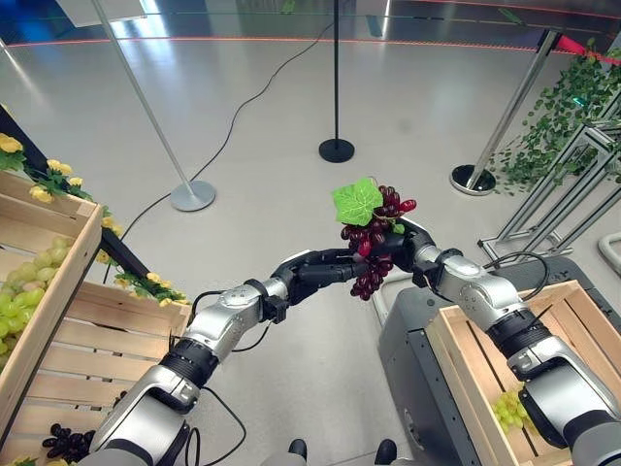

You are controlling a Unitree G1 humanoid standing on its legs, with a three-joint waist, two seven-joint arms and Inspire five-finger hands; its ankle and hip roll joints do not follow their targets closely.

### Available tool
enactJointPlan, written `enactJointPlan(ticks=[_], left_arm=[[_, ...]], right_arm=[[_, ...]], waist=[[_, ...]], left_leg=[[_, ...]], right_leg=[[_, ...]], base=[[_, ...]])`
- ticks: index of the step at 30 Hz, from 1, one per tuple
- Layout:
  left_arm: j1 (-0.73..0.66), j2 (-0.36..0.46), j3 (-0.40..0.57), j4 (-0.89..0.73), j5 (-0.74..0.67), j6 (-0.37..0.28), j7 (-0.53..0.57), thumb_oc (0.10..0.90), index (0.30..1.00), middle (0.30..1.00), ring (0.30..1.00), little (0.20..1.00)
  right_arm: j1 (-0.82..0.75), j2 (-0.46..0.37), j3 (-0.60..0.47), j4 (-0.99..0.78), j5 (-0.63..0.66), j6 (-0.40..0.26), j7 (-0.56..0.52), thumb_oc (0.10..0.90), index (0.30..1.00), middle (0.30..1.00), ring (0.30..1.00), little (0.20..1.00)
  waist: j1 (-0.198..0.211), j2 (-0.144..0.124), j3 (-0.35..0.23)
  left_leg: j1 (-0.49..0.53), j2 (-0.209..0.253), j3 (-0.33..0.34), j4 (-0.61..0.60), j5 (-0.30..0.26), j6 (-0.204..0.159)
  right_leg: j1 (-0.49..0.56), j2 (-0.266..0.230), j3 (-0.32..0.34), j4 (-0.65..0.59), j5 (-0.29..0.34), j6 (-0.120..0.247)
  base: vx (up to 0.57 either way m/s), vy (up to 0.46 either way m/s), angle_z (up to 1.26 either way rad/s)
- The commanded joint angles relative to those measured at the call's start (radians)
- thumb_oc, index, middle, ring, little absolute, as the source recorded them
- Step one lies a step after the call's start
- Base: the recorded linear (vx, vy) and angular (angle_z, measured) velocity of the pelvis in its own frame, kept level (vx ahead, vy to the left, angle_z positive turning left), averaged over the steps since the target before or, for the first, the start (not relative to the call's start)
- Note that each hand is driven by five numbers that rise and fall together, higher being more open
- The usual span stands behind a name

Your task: Pick up the fruits from the basket on one side to the basket on the other side

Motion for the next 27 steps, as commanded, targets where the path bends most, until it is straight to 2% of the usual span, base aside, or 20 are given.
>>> enactJointPlan(ticks=[1, 5, 9, 18, 23, 27], left_arm=[[-0.128, -0.163, -0.122, -0.007, -0.003, -0.11, -0.174, 0.8, 0.9, 0.9, 0.9, 0.9], [-0.145, -0.141, -0.161, 0.009, 0.149, -0.137, -0.115, 0.8, 0.9, 0.9, 0.9, 0.9], [-0.166, -0.13, -0.174, 0.022, 0.226, -0.137, -0.076, 0.8, 0.9, 0.9, 0.9, 0.9], [-0.207, -0.137, -0.216, 0.055, 0.387, -0.125, 0.024, 0.8, 0.9, 0.9, 0.9, 0.9], [-0.218, -0.148, -0.219, 0.062, 0.366, -0.12, 0.059, 0.8, 0.9, 0.9, 0.9, 0.9], [-0.205, -0.175, -0.197, 0.077, 0.298, -0.144, 0.103, 0.8, 0.9, 0.9, 0.9, 0.9]], right_arm=[[-0.155, 0.204, 0.042, -0.133, 0.188, -0.091, 0.064, 0.4, 0.3, 0.3, 0.3, 0.3], [-0.169, 0.226, 0.045, -0.145, 0.254, -0.09, 0.058, 0.4, 0.3, 0.3, 0.3, 0.3], [-0.176, 0.244, 0.046, -0.154, 0.267, -0.092, 0.051, 0.4, 0.3, 0.3, 0.3, 0.3], [-0.183, 0.275, 0.056, -0.17, 0.222, -0.107, 0.045, 0.4, 0.3, 0.3, 0.3, 0.3], [-0.181, 0.287, 0.064, -0.178, 0.217, -0.093, 0.048, 0.4, 0.3, 0.3, 0.3, 0.3], [-0.166, 0.299, 0.069, -0.18, 0.188, -0.063, 0.049, 0.4, 0.3, 0.3, 0.3, 0.3]], waist=[[-0.001, -0.033, -0.161], [0.002, -0.032, -0.162], [0.005, -0.031, -0.164], [0.006, -0.033, -0.159], [0.005, -0.033, -0.158], [0.004, -0.033, -0.156]], left_leg=[[-0.02, -0.019, 0.037, 0.001, -0.025, -0.009], [-0.021, -0.021, 0.034, 0.001, -0.025, -0.007], [-0.022, -0.023, 0.031, 0.001, -0.024, -0.005], [-0.024, -0.027, 0.022, 0.001, -0.02, -0.003], [-0.025, -0.029, 0.019, 0.001, -0.019, -0.002], [-0.024, -0.028, 0.019, 0.001, -0.019, -0.003]], right_leg=[[0.051, -0.031, 0.05, 0.001, -0.027, -0.002], [0.051, -0.031, 0.052, 0.001, -0.029, 0.001], [0.05, -0.031, 0.051, 0.001, -0.03, 0.001], [0.05, -0.031, 0.051, 0.001, -0.03, 0.003], [0.049, -0.032, 0.052, 0.001, -0.031, 0.002], [0.048, -0.032, 0.055, 0.001, -0.03, 0.001]], base=[[0.0, 0.0, 0.0], [0.0, 0.0, 0.0], [0.0, 0.0, 0.0], [0.0, 0.0, 0.01], [0.0, 0.0, 0.0], [0.0, 0.0, 0.0]])
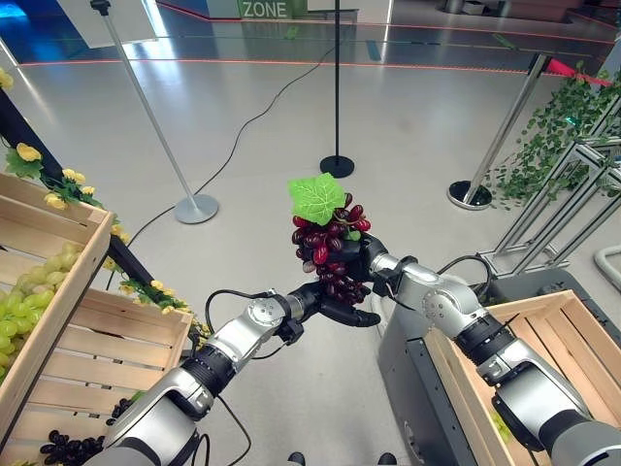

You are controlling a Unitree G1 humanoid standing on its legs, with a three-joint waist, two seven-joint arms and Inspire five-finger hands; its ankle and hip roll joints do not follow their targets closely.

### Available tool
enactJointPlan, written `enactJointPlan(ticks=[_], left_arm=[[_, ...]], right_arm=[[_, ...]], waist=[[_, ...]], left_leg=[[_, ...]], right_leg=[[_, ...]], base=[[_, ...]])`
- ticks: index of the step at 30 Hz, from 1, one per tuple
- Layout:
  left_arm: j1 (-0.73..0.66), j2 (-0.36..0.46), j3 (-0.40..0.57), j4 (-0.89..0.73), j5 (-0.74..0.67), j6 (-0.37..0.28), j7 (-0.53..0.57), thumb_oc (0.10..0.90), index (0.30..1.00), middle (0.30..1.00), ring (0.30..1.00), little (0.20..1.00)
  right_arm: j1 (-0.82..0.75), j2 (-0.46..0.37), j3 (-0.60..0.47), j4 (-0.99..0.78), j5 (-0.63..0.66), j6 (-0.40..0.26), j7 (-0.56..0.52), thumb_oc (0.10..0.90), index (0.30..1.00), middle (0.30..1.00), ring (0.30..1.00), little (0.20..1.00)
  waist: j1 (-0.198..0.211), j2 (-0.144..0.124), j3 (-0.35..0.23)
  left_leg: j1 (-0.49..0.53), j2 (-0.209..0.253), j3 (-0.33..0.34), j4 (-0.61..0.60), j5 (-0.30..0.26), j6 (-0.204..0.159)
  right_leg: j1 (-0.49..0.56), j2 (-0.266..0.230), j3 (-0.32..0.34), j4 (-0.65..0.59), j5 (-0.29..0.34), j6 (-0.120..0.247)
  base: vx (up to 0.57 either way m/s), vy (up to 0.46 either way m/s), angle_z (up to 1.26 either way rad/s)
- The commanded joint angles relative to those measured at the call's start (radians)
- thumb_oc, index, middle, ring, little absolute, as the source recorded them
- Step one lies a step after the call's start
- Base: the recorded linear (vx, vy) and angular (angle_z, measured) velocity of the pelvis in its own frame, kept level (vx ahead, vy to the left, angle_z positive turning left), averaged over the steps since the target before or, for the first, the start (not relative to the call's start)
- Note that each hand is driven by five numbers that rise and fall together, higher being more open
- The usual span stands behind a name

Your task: Pick up the fruits from the basket on one side to the basket on the other side

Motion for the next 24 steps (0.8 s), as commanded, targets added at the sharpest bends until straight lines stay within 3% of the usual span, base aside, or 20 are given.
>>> enactJointPlan(ticks=[1, 12, 24], left_arm=[[-0.196, -0.12, -0.02, 0.081, -0.11, -0.139, 0.059, 0.8, 0.9, 0.9, 0.9, 0.9], [-0.118, -0.132, 0.058, 0.1, -0.193, -0.172, 0.089, 0.8, 0.9, 0.9, 0.9, 0.9], [-0.057, -0.12, 0.137, 0.085, -0.318, -0.188, 0.036, 0.8, 0.9, 0.9, 0.9, 0.9]], right_arm=[[-0.158, 0.154, -0.013, -0.077, 0.029, -0.072, 0.054, 0.4, 0.3, 0.3, 0.3, 0.3], [-0.139, 0.119, -0.048, -0.083, -0.032, -0.093, 0.029, 0.4, 0.3, 0.3, 0.3, 0.3], [-0.129, 0.021, -0.117, -0.076, -0.07, -0.144, 0.036, 0.4, 0.3, 0.3, 0.3, 0.3]], waist=[[0.004, -0.031, -0.105], [0.005, -0.033, -0.102], [0.002, -0.038, -0.1]], left_leg=[[-0.023, -0.028, 0.023, 0.0, -0.022, -0.001], [-0.02, -0.025, 0.024, 0.0, -0.024, -0.002], [-0.013, -0.024, 0.028, 0.0, -0.027, -0.003]], right_leg=[[0.047, -0.034, 0.055, 0.001, -0.028, 0.003], [0.049, -0.034, 0.052, 0.001, -0.026, 0.001], [0.054, -0.032, 0.057, 0.001, -0.025, 0.001]], base=[[0.0, 0.0, 0.0], [0.0, 0.0, 0.0], [0.0, 0.0, 0.0]])
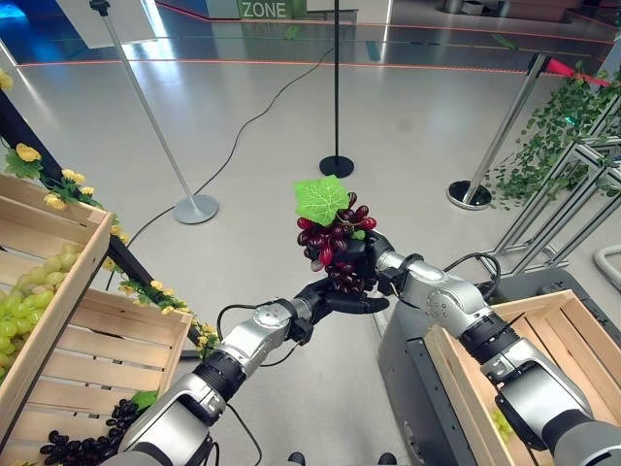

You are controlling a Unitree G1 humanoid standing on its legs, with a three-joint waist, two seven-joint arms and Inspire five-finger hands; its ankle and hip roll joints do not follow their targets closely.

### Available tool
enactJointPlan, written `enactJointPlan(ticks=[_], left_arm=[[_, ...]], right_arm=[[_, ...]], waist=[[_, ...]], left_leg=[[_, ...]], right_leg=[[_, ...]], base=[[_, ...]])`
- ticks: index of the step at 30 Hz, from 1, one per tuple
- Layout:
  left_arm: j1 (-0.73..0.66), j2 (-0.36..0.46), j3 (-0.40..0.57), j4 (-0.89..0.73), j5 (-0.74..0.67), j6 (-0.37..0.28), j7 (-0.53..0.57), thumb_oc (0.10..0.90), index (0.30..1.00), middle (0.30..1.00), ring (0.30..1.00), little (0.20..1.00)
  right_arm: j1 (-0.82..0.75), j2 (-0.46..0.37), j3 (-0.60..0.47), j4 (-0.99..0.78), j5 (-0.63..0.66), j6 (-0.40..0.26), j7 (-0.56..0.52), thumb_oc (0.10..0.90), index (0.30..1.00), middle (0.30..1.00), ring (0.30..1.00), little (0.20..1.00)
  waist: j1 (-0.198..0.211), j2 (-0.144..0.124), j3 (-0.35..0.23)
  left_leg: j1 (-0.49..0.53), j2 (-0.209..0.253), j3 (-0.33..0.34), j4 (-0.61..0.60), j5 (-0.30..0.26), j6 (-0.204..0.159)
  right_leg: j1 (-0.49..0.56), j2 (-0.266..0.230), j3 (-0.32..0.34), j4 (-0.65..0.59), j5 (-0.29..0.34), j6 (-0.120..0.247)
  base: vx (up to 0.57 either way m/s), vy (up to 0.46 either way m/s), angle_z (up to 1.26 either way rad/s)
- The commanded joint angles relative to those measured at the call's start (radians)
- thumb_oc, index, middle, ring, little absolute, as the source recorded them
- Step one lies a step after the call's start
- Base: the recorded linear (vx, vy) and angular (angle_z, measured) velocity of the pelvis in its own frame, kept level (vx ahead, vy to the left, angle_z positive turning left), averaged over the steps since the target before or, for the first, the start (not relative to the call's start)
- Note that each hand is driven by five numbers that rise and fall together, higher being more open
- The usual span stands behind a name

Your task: Pick up the fruits from the basket on one side to the basket on the other side

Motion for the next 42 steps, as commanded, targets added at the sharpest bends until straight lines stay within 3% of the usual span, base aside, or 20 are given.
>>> enactJointPlan(ticks=[1, 10, 25, 42], left_arm=[[-0.084, -0.057, 0.082, 0.033, -0.086, -0.166, -0.015, 0.8, 0.9, 0.9, 0.9, 0.9], [-0.066, -0.051, 0.103, 0.049, -0.092, -0.176, -0.029, 0.8, 0.9, 0.9, 0.9, 0.9], [-0.05, -0.069, 0.12, 0.038, -0.122, -0.198, 0.01, 0.8, 0.9, 0.9, 0.9, 0.9], [-0.025, -0.058, 0.143, 0.02, -0.114, -0.197, 0.012, 0.8, 0.9, 0.9, 0.9, 0.9]], right_arm=[[-0.127, 0.054, -0.102, -0.074, 0.014, -0.148, 0.036, 0.4, 0.3, 0.3, 0.3, 0.3], [-0.13, 0.024, -0.123, -0.062, 0.03, -0.154, 0.052, 0.4, 0.3, 0.3, 0.3, 0.3], [-0.059, 0.06, -0.115, -0.039, 0.017, -0.15, 0.064, 0.4, 0.3, 0.3, 0.3, 0.3], [0.021, 0.033, -0.1, -0.03, -0.024, -0.084, 0.15, 0.4, 0.3, 0.3, 0.3, 0.3]], waist=[[0.003, -0.039, -0.1], [0.001, -0.041, -0.099], [0.002, -0.04, -0.096], [-0.005, -0.045, -0.092]], left_leg=[[-0.012, -0.024, 0.028, 0.0, -0.028, -0.003], [-0.007, -0.025, 0.031, 0.0, -0.031, -0.002], [-0.008, -0.024, 0.029, 0.0, -0.03, -0.003], [-0.006, -0.023, 0.036, 0.0, -0.028, -0.002]], right_leg=[[0.054, -0.033, 0.056, 0.001, -0.026, 0.001], [0.057, -0.033, 0.06, 0.001, -0.026, 0.003], [0.058, -0.036, 0.056, 0.001, -0.026, 0.005], [0.056, -0.037, 0.06, 0.001, -0.021, 0.01]], base=[[0.0, 0.0, 0.0], [0.0, 0.0, 0.0], [0.0, 0.0, 0.0], [0.0, 0.0, 0.0]])
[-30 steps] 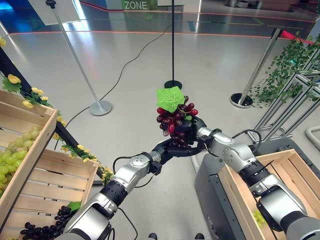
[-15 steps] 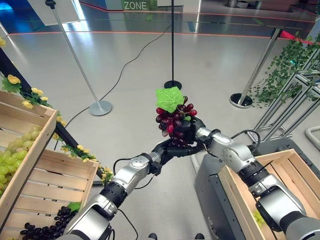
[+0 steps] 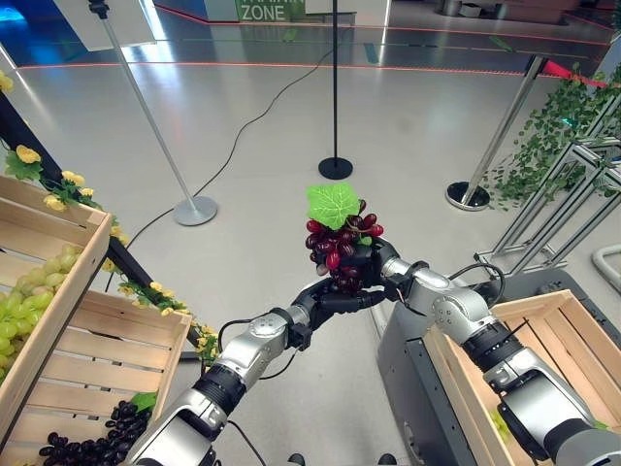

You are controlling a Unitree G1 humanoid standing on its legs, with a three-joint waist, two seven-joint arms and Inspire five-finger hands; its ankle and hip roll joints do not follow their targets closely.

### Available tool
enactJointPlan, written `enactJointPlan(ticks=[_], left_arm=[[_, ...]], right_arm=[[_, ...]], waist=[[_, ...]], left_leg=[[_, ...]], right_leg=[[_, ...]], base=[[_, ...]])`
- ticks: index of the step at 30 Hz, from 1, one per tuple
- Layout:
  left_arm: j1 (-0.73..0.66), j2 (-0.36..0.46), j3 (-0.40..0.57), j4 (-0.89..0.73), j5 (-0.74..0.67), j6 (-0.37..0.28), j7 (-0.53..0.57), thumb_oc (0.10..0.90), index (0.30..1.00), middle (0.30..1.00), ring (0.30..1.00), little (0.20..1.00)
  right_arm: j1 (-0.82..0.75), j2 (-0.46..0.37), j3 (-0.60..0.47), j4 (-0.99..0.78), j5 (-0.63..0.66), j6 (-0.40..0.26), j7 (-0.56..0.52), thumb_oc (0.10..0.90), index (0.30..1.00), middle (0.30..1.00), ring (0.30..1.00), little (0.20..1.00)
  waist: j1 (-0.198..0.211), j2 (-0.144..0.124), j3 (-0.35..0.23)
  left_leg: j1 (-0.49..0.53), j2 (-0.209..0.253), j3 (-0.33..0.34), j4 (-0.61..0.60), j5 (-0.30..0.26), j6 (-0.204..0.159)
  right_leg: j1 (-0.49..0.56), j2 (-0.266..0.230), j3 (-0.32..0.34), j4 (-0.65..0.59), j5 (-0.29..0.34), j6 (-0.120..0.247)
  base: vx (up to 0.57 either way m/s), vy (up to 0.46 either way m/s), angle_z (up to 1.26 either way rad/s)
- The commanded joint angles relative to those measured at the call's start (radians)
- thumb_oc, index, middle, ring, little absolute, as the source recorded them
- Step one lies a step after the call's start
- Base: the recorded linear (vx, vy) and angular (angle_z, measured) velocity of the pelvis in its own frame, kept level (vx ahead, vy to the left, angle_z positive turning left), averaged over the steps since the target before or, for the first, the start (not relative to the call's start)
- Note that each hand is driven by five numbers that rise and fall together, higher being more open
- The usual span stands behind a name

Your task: Pick up the fruits from the basket on one side to the basket on the other side

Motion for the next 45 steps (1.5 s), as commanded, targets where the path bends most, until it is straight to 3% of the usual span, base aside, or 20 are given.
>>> enactJointPlan(ticks=[1, 6, 11, 12, 13, 20, 22, 23, 24, 25, 36, 45], left_arm=[[-0.107, -0.027, 0.076, 0.019, -0.074, -0.152, 0.004, 0.8, 0.9, 0.9, 0.9, 0.9], [-0.101, -0.019, 0.081, 0.01, -0.079, -0.158, 0.015, 0.8, 0.9, 0.9, 0.9, 0.9], [-0.097, -0.025, 0.091, 0.005, -0.064, -0.223, 0.086, 0.8, 0.9, 0.9, 0.9, 0.9], [-0.095, -0.028, 0.096, 0.002, -0.063, -0.236, 0.095, 0.576, 0.564, 0.564, 0.564, 0.564], [-0.094, -0.03, 0.1, 0.001, -0.063, -0.246, 0.102, 0.4, 0.3, 0.3, 0.3, 0.3], [-0.083, -0.039, 0.119, -0.01, -0.047, -0.285, 0.159, 0.4, 0.3, 0.3, 0.3, 0.3], [-0.081, -0.041, 0.125, -0.009, -0.043, -0.289, 0.16, 0.4, 0.3, 0.3, 0.3, 0.3], [-0.082, -0.041, 0.127, -0.009, -0.045, -0.29, 0.159, 0.4, 0.3, 0.3, 0.3, 0.3], [-0.082, -0.042, 0.127, -0.01, -0.045, -0.29, 0.16, 0.4, 0.3, 0.3, 0.3, 0.3], [-0.083, -0.044, 0.124, -0.013, -0.043, -0.29, 0.167, 0.4, 0.3, 0.3, 0.3, 0.3], [-0.089, -0.054, 0.115, -0.009, -0.044, -0.282, 0.164, 0.4, 0.3, 0.3, 0.3, 0.3], [-0.089, -0.051, 0.118, -0.014, -0.037, -0.27, 0.167, 0.4, 0.3, 0.3, 0.3, 0.3]], right_arm=[[-0.034, 0.025, -0.068, -0.032, 0.004, -0.071, 0.101, 0.4, 0.3, 0.3, 0.3, 0.3], [-0.021, 0.017, -0.053, -0.032, -0.008, -0.051, 0.126, 0.4, 0.3, 0.3, 0.3, 0.3], [-0.017, 0.02, -0.041, -0.03, -0.04, -0.045, 0.165, 0.4, 0.3, 0.3, 0.3, 0.3], [-0.017, 0.02, -0.039, -0.029, -0.046, -0.044, 0.167, 0.4, 0.3, 0.3, 0.3, 0.3], [-0.018, 0.019, -0.04, -0.03, -0.051, -0.039, 0.169, 0.4, 0.3, 0.3, 0.3, 0.3], [-0.014, 0.011, -0.04, -0.026, -0.074, -0.043, 0.16, 0.4, 0.3, 0.3, 0.3, 0.3], [-0.017, 0.01, -0.044, -0.023, -0.075, -0.041, 0.157, 0.471, 0.406, 0.406, 0.406, 0.406], [-0.019, 0.011, -0.044, -0.022, -0.077, -0.04, 0.152, 0.571, 0.556, 0.556, 0.556, 0.556], [-0.02, 0.011, -0.045, -0.022, -0.078, -0.039, 0.15, 0.635, 0.653, 0.653, 0.653, 0.653], [-0.016, 0.013, -0.044, -0.023, -0.085, -0.039, 0.145, 0.8, 0.9, 0.9, 0.9, 0.9], [-0.022, 0.028, -0.049, -0.009, -0.1, -0.047, 0.089, 0.8, 0.9, 0.9, 0.9, 0.9], [-0.032, 0.005, -0.026, -0.017, -0.249, -0.026, 0.116, 0.8, 0.9, 0.9, 0.9, 0.9]], waist=[[-0.003, -0.045, -0.091], [-0.003, -0.047, -0.092], [-0.001, -0.05, -0.091], [0.0, -0.05, -0.09], [0.001, -0.051, -0.091], [0.003, -0.055, -0.09], [0.003, -0.056, -0.09], [0.003, -0.055, -0.09], [0.003, -0.055, -0.09], [0.002, -0.055, -0.091], [0.001, -0.051, -0.09], [0.001, -0.052, -0.088]], left_leg=[[-0.011, -0.023, 0.036, 0.0, -0.028, -0.003], [-0.012, -0.023, 0.037, 0.0, -0.027, -0.003], [-0.014, -0.023, 0.033, 0.0, -0.025, -0.003], [-0.015, -0.023, 0.033, 0.0, -0.025, -0.003], [-0.015, -0.023, 0.033, 0.0, -0.025, -0.003], [-0.016, -0.023, 0.029, 0.0, -0.024, -0.004], [-0.016, -0.022, 0.03, 0.0, -0.024, -0.005], [-0.016, -0.022, 0.03, 0.0, -0.024, -0.005], [-0.016, -0.022, 0.03, 0.0, -0.024, -0.006], [-0.016, -0.022, 0.029, 0.0, -0.025, -0.005], [-0.014, -0.021, 0.03, 0.0, -0.024, -0.005], [-0.014, -0.021, 0.031, 0.0, -0.023, -0.005]], right_leg=[[0.051, -0.037, 0.059, 0.001, -0.021, 0.01], [0.05, -0.038, 0.058, 0.001, -0.019, 0.012], [0.048, -0.037, 0.057, 0.001, -0.018, 0.012], [0.049, -0.037, 0.056, 0.001, -0.018, 0.011], [0.049, -0.037, 0.055, 0.001, -0.019, 0.011], [0.05, -0.037, 0.053, 0.001, -0.018, 0.01], [0.05, -0.036, 0.052, 0.001, -0.019, 0.01], [0.05, -0.037, 0.052, 0.001, -0.018, 0.011], [0.05, -0.037, 0.052, 0.001, -0.018, 0.011], [0.05, -0.037, 0.052, 0.001, -0.019, 0.011], [0.052, -0.038, 0.053, 0.001, -0.018, 0.011], [0.051, -0.039, 0.054, 0.001, -0.017, 0.013]], base=[[0.0, 0.0, 0.0], [0.0, 0.0, 0.0], [0.0, 0.0, 0.0], [0.0, 0.0, 0.0], [0.0, 0.0, 0.0], [0.0, 0.0, 0.0], [0.0, 0.0, 0.0], [0.0, 0.0, 0.0], [0.0, 0.0, 0.0], [0.0, 0.0, 0.0], [0.0, 0.0, 0.0], [0.0, 0.0, 0.0]])
